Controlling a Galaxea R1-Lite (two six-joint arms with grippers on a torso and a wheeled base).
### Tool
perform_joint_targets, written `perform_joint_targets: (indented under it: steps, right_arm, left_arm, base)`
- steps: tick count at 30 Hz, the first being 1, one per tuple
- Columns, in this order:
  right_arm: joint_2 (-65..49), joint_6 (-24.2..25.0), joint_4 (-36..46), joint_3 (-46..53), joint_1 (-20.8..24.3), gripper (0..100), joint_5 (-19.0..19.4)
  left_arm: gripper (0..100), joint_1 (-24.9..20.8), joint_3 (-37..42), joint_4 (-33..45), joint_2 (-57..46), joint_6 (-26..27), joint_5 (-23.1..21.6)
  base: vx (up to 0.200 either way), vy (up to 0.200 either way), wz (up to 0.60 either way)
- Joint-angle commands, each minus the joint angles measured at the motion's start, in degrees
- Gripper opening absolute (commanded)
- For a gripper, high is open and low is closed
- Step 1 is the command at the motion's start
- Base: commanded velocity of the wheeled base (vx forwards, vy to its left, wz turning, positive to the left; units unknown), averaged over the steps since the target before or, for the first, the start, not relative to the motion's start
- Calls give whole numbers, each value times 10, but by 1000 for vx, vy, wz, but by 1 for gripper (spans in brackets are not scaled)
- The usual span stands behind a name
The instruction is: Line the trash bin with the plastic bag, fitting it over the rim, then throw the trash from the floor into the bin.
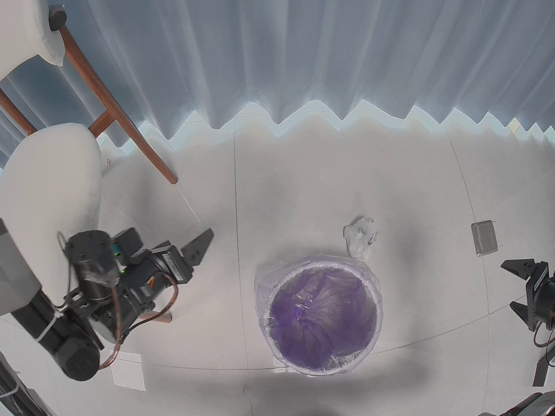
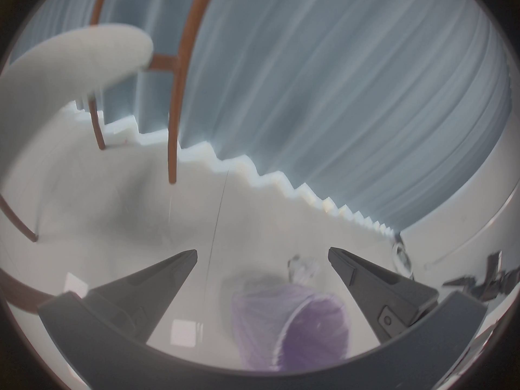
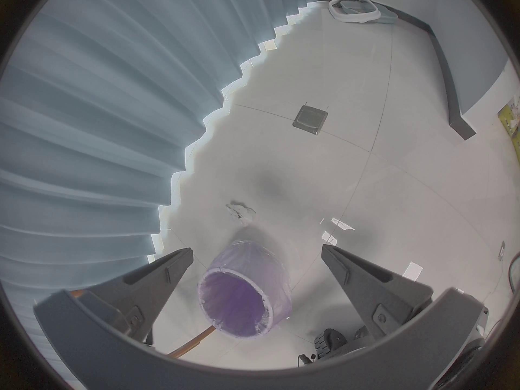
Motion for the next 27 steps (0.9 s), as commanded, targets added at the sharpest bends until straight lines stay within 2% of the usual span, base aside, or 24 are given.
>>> perform_joint_targets:
  steps: [1,6,8,11,17,20,23,27]
  right_arm:
    - [-40,-13,0,29,-9,100,1]
    - [-39,-20,-1,29,-6,100,3]
    - [-30,-43,0,31,1,100,11]
    - [20,-98,-7,29,21,100,32]
    - [152,-212,-34,13,59,100,33]
    - [237,-287,-48,10,62,100,33]
    - [330,-375,-81,11,66,100,32]
    - [424,-392,-127,-6,108,100,32]
  left_arm:
    - [100,-5,97,-83,-126,-38,31]
    - [100,37,114,-92,-203,-149,34]
    - [100,56,116,-92,-213,-168,33]
    - [100,69,131,-92,-221,-166,29]
    - [100,62,145,-92,-233,-139,9]
    - [100,53,148,-92,-234,-112,-10]
    - [100,45,151,-92,-234,-81,-26]
    - [100,32,151,-92,-232,-67,-27]
  base:
    - [0,0,0]
    - [0,0,0]
    - [0,0,0]
    - [0,0,0]
    - [0,0,0]
    - [0,-200,0]
    - [0,0,0]
    - [0,0,0]
